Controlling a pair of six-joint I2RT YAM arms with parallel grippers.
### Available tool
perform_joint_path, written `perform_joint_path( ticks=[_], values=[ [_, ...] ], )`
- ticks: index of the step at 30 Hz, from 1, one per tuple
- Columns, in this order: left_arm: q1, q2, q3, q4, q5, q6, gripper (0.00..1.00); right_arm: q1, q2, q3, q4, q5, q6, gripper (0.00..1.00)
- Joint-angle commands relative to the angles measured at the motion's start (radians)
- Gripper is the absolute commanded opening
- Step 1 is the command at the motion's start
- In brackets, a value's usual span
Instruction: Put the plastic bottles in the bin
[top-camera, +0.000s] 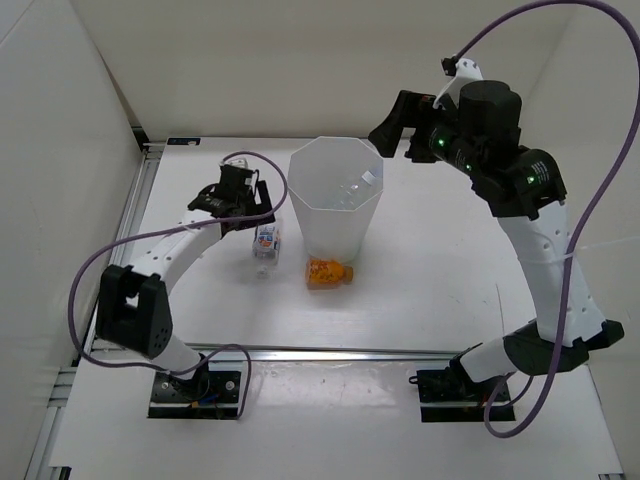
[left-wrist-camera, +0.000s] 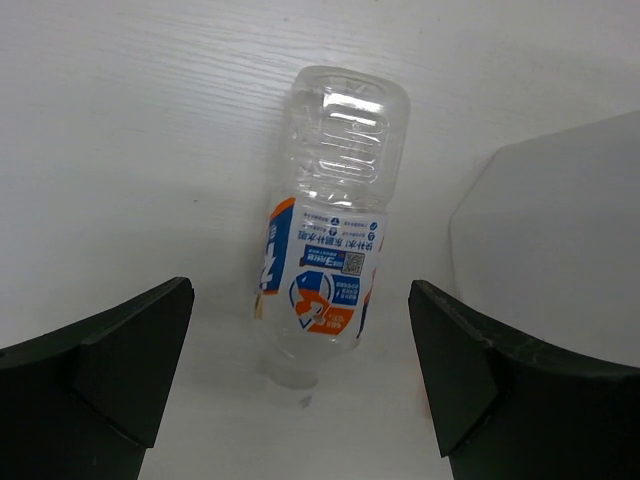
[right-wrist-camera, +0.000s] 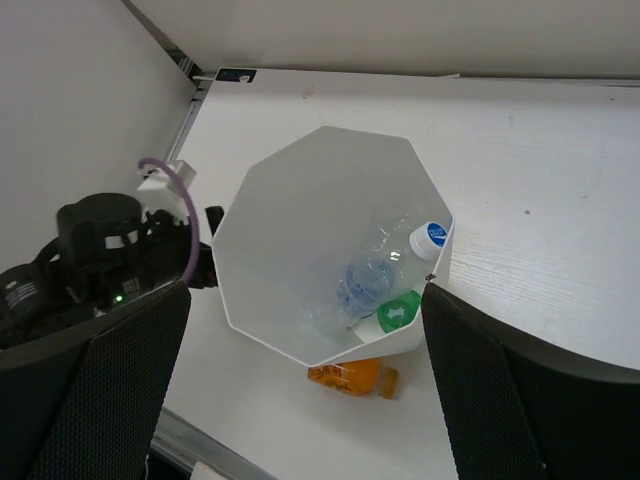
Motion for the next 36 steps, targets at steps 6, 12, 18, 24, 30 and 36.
perform_joint_path(
  ticks=[6, 12, 18, 24, 30, 36],
  values=[
    [-0.004, 0.083, -0.046, 0.177, 0.177, 0.053, 1.0, -0.002, -0.032, -0.05, -0.035, 0.031, -0.059, 1.0],
    [-0.004, 0.171, -0.07, 0.227, 0.242, 0.053, 1.0, -0.022, -0.073, -0.068, -0.055, 0.053, -0.088, 1.0],
    [0.006, 0.254, -0.07, 0.227, 0.262, 0.03, 0.87, -0.068, -0.093, -0.091, -0.064, 0.028, -0.108, 1.0],
    [0.016, 0.186, -0.106, 0.227, 0.21, -0.004, 0.45, -0.11, -0.103, -0.119, -0.064, -0.021, -0.108, 1.0],
    [0.069, -0.042, -0.158, 0.227, 0.148, 0.018, 0.45, -0.128, -0.112, -0.139, -0.055, -0.076, -0.08, 1.0],
    [0.082, -0.165, -0.025, 0.197, 0.263, 0.036, 0.5, -0.137, -0.112, -0.173, -0.044, -0.099, -0.069, 1.0]
  ],
)
